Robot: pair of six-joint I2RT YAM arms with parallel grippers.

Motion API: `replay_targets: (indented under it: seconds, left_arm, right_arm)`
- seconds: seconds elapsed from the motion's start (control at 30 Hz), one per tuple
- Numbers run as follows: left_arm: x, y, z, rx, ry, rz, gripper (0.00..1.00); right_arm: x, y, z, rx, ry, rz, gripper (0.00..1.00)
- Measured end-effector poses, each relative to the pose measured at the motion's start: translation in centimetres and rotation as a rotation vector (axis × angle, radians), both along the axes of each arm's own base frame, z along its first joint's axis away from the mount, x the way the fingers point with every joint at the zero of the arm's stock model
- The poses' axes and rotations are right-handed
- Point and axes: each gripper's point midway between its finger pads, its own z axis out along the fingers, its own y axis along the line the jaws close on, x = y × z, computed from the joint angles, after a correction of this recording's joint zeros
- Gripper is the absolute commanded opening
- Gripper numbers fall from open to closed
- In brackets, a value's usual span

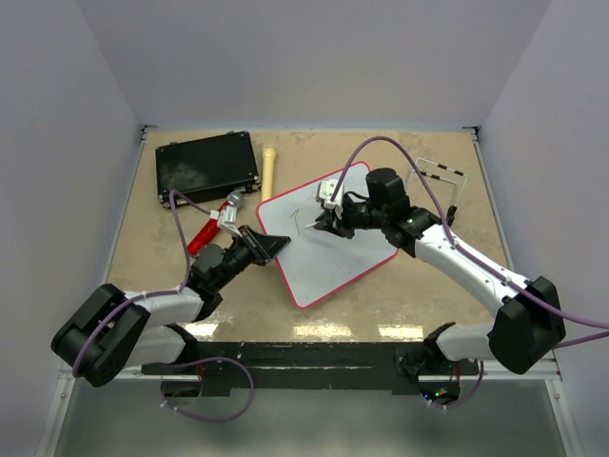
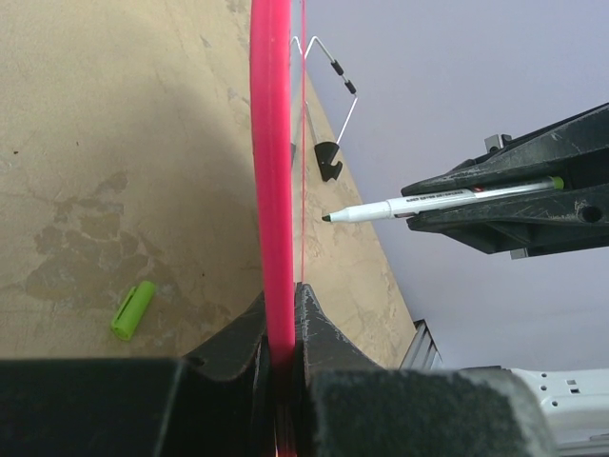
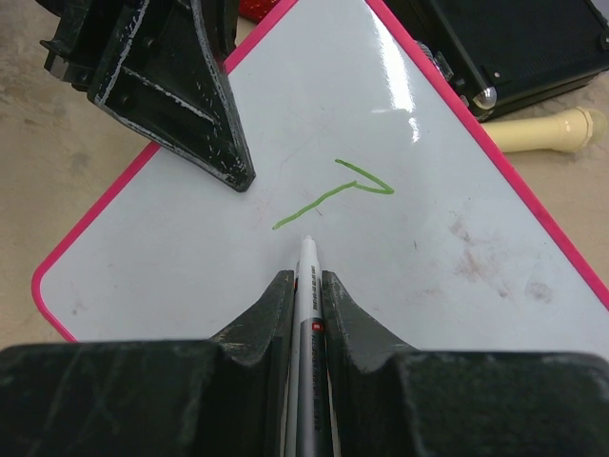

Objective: Write a sentence on the whiteboard

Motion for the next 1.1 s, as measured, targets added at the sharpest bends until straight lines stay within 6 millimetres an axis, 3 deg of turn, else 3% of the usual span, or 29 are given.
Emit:
replay_targets:
  seconds: [0.57,1.1]
  left_arm:
    - [-0.1,0.0,0.0,-0.001,-0.002,0.000,0.00]
    - [-0.1,0.0,0.0,-0.002,-0.002,0.000,0.00]
  right_arm:
    - [0.1,0.1,0.1,0.009,0.004,-0.005,0.00]
    - [0.0,0.6,-1.0,-0.007,0.032,-0.001,0.00]
